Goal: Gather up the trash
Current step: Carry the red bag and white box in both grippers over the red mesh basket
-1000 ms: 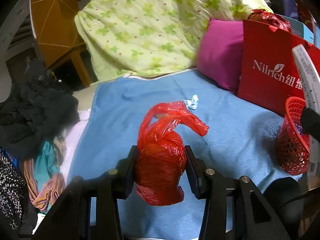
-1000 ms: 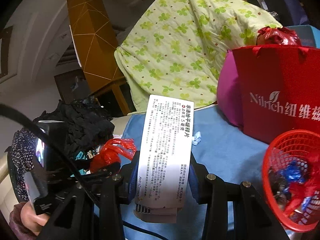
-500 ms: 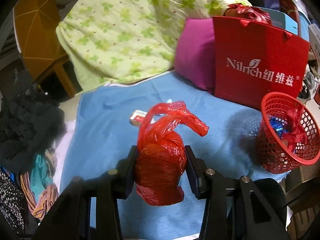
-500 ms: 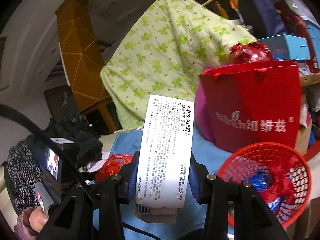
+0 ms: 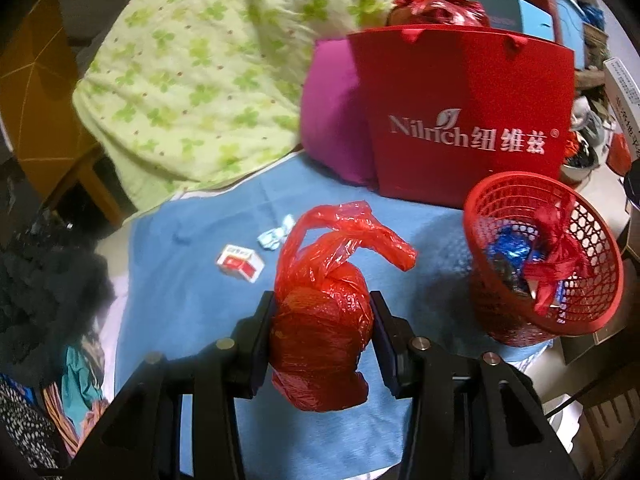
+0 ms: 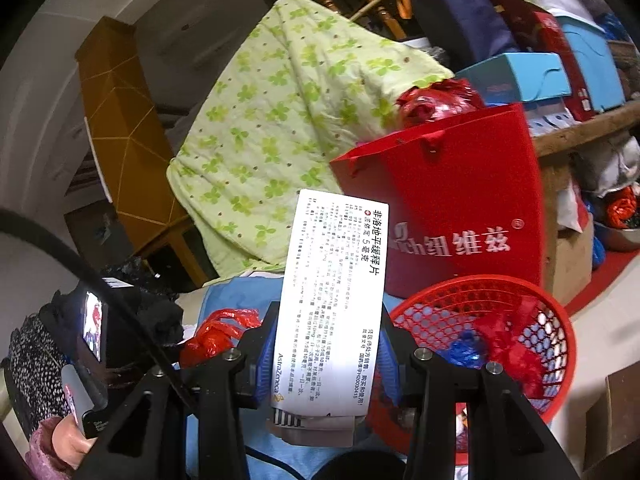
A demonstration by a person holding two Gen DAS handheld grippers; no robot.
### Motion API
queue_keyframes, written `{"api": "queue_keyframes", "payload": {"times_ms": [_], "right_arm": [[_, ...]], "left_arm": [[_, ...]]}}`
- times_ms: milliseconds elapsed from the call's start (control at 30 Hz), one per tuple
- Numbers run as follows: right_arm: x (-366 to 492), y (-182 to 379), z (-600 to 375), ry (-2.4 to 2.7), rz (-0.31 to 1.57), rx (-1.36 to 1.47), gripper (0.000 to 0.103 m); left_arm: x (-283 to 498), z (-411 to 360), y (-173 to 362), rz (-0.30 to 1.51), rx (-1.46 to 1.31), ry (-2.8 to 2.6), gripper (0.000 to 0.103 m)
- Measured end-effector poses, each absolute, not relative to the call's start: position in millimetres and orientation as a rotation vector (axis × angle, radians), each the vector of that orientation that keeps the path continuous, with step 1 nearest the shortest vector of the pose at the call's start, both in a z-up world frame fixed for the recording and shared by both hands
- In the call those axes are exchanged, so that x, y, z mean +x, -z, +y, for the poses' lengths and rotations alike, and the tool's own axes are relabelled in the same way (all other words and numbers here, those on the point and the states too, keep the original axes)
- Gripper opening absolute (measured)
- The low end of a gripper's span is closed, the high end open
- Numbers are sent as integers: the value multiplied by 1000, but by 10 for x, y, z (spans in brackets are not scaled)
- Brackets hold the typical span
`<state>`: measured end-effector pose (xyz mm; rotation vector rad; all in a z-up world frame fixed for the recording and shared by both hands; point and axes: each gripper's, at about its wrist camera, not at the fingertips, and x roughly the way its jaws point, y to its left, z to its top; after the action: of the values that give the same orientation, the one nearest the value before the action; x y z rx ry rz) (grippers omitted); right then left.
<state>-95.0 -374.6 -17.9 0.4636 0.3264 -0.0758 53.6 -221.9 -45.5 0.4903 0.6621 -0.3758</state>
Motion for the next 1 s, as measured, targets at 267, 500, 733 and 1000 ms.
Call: {"api": "queue_keyframes", "payload": {"times_ms": [267, 500, 733, 1000], "right_arm": [[-1075, 273, -4000, 121, 329, 505, 46], [-1143, 385, -4201, 157, 335, 547, 46], [-1187, 534, -4380, 187, 347, 594, 46], [-1238, 812, -4696, 191, 362, 725, 47]], "left_arm": [[454, -2551, 448, 659, 537, 429, 47], [365, -2794, 454, 657, 576, 475, 47], [266, -3032, 432, 644, 611, 517, 48], [240, -3254, 488, 710, 586, 618, 48]]}}
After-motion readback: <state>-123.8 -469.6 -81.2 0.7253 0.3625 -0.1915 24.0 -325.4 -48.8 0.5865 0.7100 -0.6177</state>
